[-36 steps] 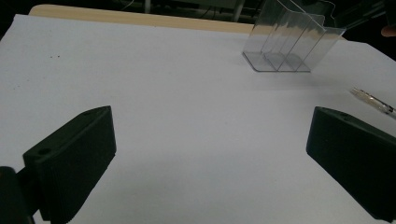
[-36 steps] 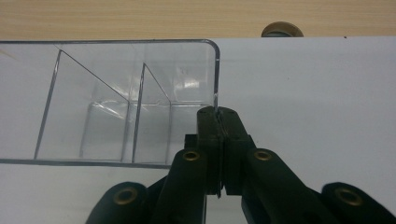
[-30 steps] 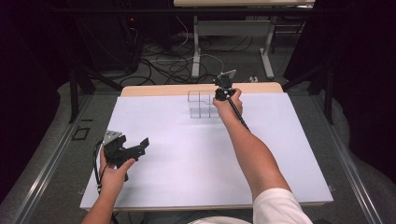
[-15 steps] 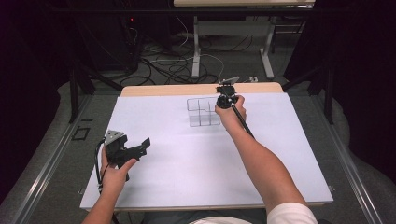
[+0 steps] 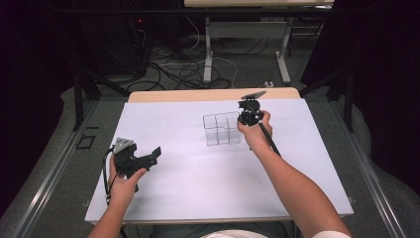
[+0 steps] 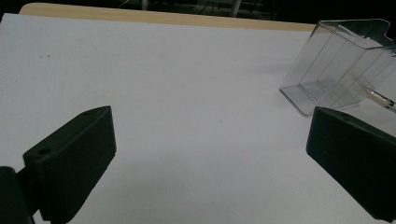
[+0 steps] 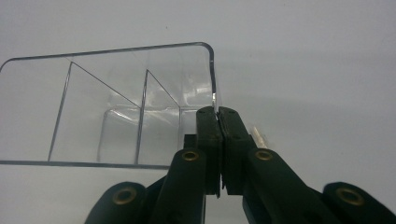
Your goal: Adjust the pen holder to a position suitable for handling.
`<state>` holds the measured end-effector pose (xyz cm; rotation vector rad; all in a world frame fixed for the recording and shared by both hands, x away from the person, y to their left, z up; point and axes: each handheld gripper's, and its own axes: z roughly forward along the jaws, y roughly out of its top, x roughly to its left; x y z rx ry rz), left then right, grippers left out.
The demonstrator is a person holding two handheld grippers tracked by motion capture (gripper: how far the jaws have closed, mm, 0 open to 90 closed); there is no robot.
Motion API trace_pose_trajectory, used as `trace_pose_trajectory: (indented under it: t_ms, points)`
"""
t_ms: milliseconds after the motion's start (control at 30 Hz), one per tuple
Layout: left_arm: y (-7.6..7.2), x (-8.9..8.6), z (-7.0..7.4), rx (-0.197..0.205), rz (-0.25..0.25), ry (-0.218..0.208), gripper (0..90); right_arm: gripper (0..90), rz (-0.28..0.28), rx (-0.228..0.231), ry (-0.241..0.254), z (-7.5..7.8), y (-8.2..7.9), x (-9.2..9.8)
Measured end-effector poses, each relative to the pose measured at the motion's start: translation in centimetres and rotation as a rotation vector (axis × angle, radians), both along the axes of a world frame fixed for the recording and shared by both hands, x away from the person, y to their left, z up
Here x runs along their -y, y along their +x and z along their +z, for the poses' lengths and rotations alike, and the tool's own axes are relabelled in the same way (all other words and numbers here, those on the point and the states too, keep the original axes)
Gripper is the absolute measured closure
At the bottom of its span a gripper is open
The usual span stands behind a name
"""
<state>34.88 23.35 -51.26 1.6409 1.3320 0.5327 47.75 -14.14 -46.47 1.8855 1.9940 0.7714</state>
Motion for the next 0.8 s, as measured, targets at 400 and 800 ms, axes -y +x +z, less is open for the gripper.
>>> trace_pose_trajectory:
  t_ms: [400,800]
  points:
    - [0.1,0.2,-0.1,-0.003,-0.009,0.007,1.5,88.2,0.053,-0.016,0.024,-0.2,-2.8,0.8]
    - [0.2,0.3,-0.2,-0.006,-0.009,0.013,1.5,86.5,0.063,-0.065,0.114,-0.5,-3.5,1.9]
